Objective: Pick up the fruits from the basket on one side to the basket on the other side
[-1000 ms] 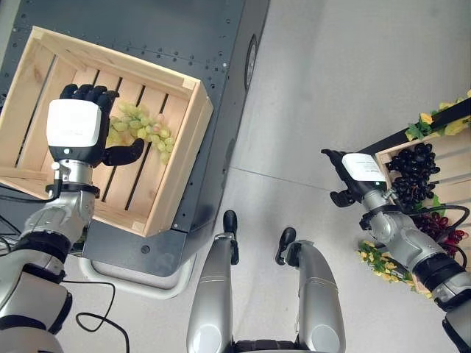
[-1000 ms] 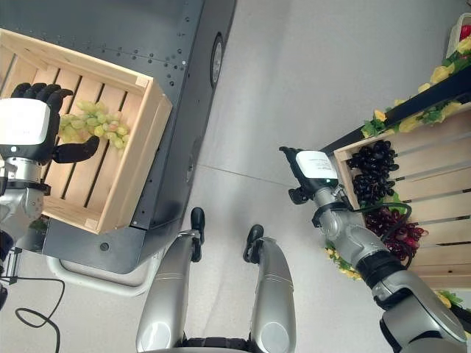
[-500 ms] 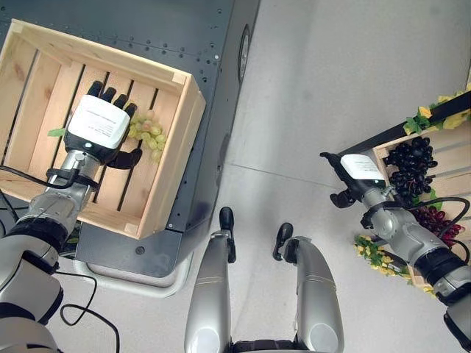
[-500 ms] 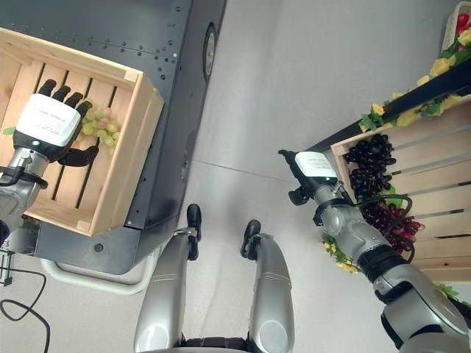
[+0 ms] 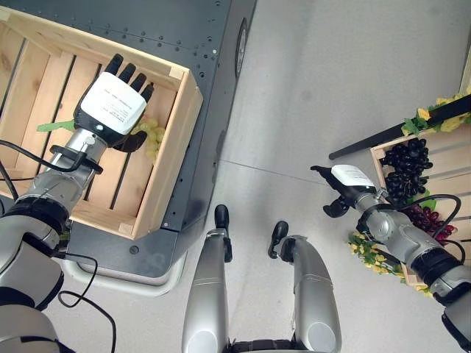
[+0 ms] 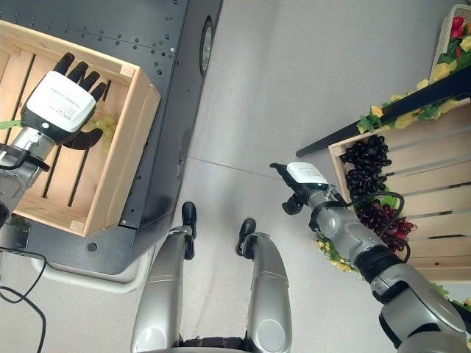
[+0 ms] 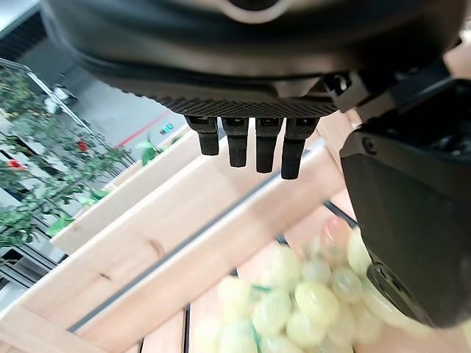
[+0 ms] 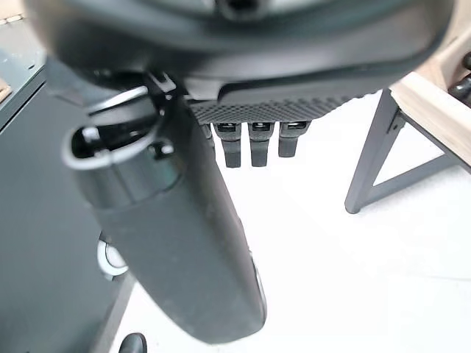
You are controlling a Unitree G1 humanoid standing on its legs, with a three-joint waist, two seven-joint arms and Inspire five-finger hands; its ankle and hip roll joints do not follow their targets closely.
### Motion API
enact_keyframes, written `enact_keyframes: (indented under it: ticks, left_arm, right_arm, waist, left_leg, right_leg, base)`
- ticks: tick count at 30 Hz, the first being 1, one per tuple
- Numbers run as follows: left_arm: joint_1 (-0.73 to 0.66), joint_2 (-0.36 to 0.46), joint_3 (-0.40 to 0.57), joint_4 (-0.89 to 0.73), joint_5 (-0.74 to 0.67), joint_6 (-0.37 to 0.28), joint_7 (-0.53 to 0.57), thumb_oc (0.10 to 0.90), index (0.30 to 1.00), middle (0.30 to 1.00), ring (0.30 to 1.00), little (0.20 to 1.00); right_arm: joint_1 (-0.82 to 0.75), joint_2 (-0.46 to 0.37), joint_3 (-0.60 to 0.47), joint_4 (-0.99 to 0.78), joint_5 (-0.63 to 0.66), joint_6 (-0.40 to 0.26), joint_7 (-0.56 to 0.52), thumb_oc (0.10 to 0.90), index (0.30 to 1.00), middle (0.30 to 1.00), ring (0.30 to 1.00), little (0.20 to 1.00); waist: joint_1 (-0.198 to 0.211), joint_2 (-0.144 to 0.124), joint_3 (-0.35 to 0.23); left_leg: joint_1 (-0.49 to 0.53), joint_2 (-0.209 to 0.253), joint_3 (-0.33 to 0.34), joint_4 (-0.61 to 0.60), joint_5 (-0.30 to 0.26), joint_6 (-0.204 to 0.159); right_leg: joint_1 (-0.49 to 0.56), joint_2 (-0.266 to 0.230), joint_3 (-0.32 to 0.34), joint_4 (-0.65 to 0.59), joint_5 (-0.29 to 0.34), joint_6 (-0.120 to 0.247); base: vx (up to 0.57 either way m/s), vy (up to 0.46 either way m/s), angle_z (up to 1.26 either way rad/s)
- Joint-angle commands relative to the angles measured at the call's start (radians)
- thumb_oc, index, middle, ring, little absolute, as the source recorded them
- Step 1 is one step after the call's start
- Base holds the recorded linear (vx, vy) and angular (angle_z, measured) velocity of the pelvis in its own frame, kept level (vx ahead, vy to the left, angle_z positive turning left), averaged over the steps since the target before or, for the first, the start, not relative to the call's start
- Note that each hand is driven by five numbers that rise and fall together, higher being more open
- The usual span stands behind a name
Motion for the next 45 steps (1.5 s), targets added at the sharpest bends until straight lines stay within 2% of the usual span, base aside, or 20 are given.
enact_keyframes:
  ticks: [1, 4, 5, 9, 12, 16, 20, 22, 23, 24, 25, 27, 29, 35, 45]
  left_arm:
    - [-0.081, 0.072, 0.039, 0.006, 0.053, 0.009, 0.003, 0.8, 0.9, 0.9, 0.9, 0.9]
    - [-0.079, 0.068, 0.027, 0.005, 0.086, 0.002, -0.022, 0.8, 0.9, 0.9, 0.9, 0.9]
    - [-0.075, 0.06, 0.016, 0.0, 0.098, 0.007, -0.063, 0.8, 0.9, 0.9, 0.9, 0.9]
    - [-0.061, 0.043, 0.001, 0.002, 0.082, 0.02, -0.125, 0.8, 0.9, 0.9, 0.9, 0.9]
    - [-0.059, 0.035, -0.002, 0.012, 0.077, 0.007, -0.148, 0.8, 0.9, 0.9, 0.9, 0.9]
    - [-0.068, 0.029, -0.013, 0.0, 0.079, -0.031, -0.155, 0.8, 0.9, 0.9, 0.9, 0.9]
    - [-0.096, 0.021, -0.039, -0.011, 0.083, -0.125, -0.158, 0.8, 0.9, 0.9, 0.9, 0.9]
    - [-0.109, 0.021, -0.052, -0.014, 0.054, -0.112, -0.189, 0.8, 0.9, 0.9, 0.9, 0.9]
    - [-0.113, 0.02, -0.057, -0.008, 0.044, -0.102, -0.236, 0.643, 0.665, 0.665, 0.665, 0.665]
    - [-0.113, 0.02, -0.057, -0.008, 0.044, -0.102, -0.236, 0.643, 0.665, 0.665, 0.665, 0.665]
    - [-0.114, 0.019, -0.065, 0.017, -0.009, -0.084, -0.355, 0.4, 0.3, 0.3, 0.3, 0.3]
    - [-0.111, 0.014, -0.075, 0.043, -0.045, -0.047, -0.431, 0.4, 0.3, 0.3, 0.3, 0.3]
    - [-0.106, 0.007, -0.078, 0.07, -0.068, -0.028, -0.447, 0.4, 0.3, 0.3, 0.3, 0.3]
    - [-0.1, -0.001, -0.061, 0.082, -0.065, -0.002, -0.422, 0.4, 0.3, 0.3, 0.3, 0.3]
    - [-0.07, 0.015, -0.009, 0.063, -0.089, 0.001, -0.302, 0.4, 0.3, 0.3, 0.3, 0.3]
  right_arm:
    - [-0.044, -0.045, -0.039, -0.045, 0.037, -0.05, -0.015, 0.8, 0.9, 0.9, 0.9, 0.9]
    - [-0.056, -0.048, -0.036, -0.051, 0.038, -0.052, -0.007, 0.8, 0.9, 0.9, 0.9, 0.9]
    - [-0.067, -0.054, -0.029, -0.059, 0.054, -0.05, -0.009, 0.8, 0.9, 0.9, 0.9, 0.9]
    - [-0.091, -0.062, -0.026, -0.067, 0.067, -0.063, -0.022, 0.8, 0.9, 0.9, 0.9, 0.9]
    - [-0.094, -0.067, -0.033, -0.083, 0.069, -0.057, -0.021, 0.8, 0.9, 0.9, 0.9, 0.9]
    - [-0.08, -0.074, -0.041, -0.083, 0.069, -0.054, -0.029, 0.8, 0.9, 0.9, 0.9, 0.9]
    - [-0.073, -0.075, -0.049, -0.072, 0.067, -0.057, -0.049, 0.8, 0.9, 0.9, 0.9, 0.9]
    - [-0.071, -0.077, -0.049, -0.082, 0.072, -0.057, -0.057, 0.8, 0.9, 0.9, 0.9, 0.9]
    - [-0.068, -0.078, -0.051, -0.086, 0.071, -0.063, -0.063, 0.8, 0.9, 0.9, 0.9, 0.9]
    - [-0.068, -0.078, -0.051, -0.086, 0.071, -0.063, -0.063, 0.8, 0.9, 0.9, 0.9, 0.9]
    - [-0.065, -0.075, -0.054, -0.086, 0.06, -0.076, -0.072, 0.8, 0.9, 0.9, 0.9, 0.9]
    - [-0.075, -0.078, -0.047, -0.081, 0.069, -0.083, -0.078, 0.8, 0.9, 0.9, 0.9, 0.9]
    - [-0.094, -0.08, -0.036, -0.071, 0.086, -0.084, -0.082, 0.8, 0.9, 0.9, 0.9, 0.9]
    - [-0.098, -0.077, -0.04, -0.061, 0.088, -0.089, -0.067, 0.8, 0.9, 0.9, 0.9, 0.9]
    - [-0.064, -0.069, -0.064, -0.077, 0.069, -0.105, -0.071, 0.8, 0.9, 0.9, 0.9, 0.9]
  waist:
    - [0.011, -0.007, -0.014]
    - [0.011, -0.007, -0.014]
    - [0.012, -0.004, -0.014]
    - [0.011, 0.002, -0.014]
    - [0.008, 0.001, -0.014]
    - [0.005, -0.001, -0.014]
    - [0.002, -0.003, -0.014]
    - [0.001, -0.004, -0.014]
    - [-0.001, -0.004, -0.014]
    - [-0.001, -0.004, -0.014]
    - [-0.004, -0.004, -0.014]
    - [-0.005, -0.005, -0.014]
    - [-0.005, -0.006, -0.014]
    - [-0.003, -0.004, -0.014]
    - [0.004, -0.001, -0.014]
  left_leg:
    - [0.087, -0.006, 0.105, -0.005, -0.112, 0.017]
    - [0.076, -0.005, 0.106, -0.004, -0.112, 0.017]
    - [0.066, -0.007, 0.106, -0.003, -0.113, 0.018]
    - [0.046, -0.011, 0.106, -0.002, -0.112, 0.019]
    - [0.038, -0.012, 0.107, -0.006, -0.11, 0.018]
    - [0.027, -0.014, 0.106, -0.012, -0.109, 0.021]
    - [0.016, -0.017, 0.105, -0.012, -0.108, 0.022]
    - [0.017, -0.019, 0.103, -0.012, -0.11, 0.024]
    - [0.017, -0.018, 0.104, -0.011, -0.112, 0.025]
    - [0.017, -0.018, 0.104, -0.011, -0.112, 0.025]
    - [0.019, -0.018, 0.105, -0.013, -0.111, 0.026]
    - [0.023, -0.018, 0.106, -0.018, -0.109, 0.025]
    - [0.025, -0.017, 0.107, -0.019, -0.107, 0.024]
    - [0.044, -0.017, 0.106, -0.027, -0.107, 0.02]
    - [0.116, -0.022, 0.1, -0.037, -0.117, 0.022]
  right_leg:
    - [0.032, 0.052, 0.019, -0.099, 0.074, -0.017]
    - [0.02, 0.05, 0.019, -0.1, 0.079, -0.015]
    - [0.009, 0.047, 0.019, -0.098, 0.081, -0.014]
    - [-0.012, 0.044, 0.02, -0.099, 0.086, -0.011]
    - [-0.02, 0.043, 0.019, -0.107, 0.091, -0.01]
    - [-0.033, 0.04, 0.018, -0.112, 0.095, -0.006]
    - [-0.043, 0.041, 0.019, -0.116, 0.1, -0.003]
    - [-0.044, 0.041, 0.02, -0.116, 0.101, -0.001]
    - [-0.045, 0.04, 0.02, -0.115, 0.102, 0.001]
    - [-0.045, 0.04, 0.02, -0.115, 0.102, 0.001]
    - [-0.044, 0.041, 0.021, -0.118, 0.104, 0.003]
    - [-0.038, 0.043, 0.02, -0.125, 0.105, 0.004]
    - [-0.036, 0.043, 0.021, -0.127, 0.105, 0.003]
    - [-0.018, 0.041, 0.016, -0.13, 0.101, 0.002]
    - [0.053, 0.039, 0.012, -0.145, 0.094, 0.003]
  base:
    - [0.0, 0.0, 0.0]
    - [0.0, 0.0, 0.0]
    - [0.0, 0.0, 0.0]
    - [0.0, 0.014, 0.03]
    - [0.0, 0.016, 0.03]
    - [0.0, 0.0, 0.0]
    - [0.0, 0.0, 0.0]
    - [0.0, 0.0, 0.0]
    - [0.0, 0.0, 0.0]
    - [0.0, 0.0, 0.0]
    - [0.0, 0.0, 0.0]
    - [0.0, 0.0, 0.0]
    - [-0.01, -0.002, -0.02]
    - [-0.01, -0.005, -0.02]
    - [0.0, 0.0, 0.0]
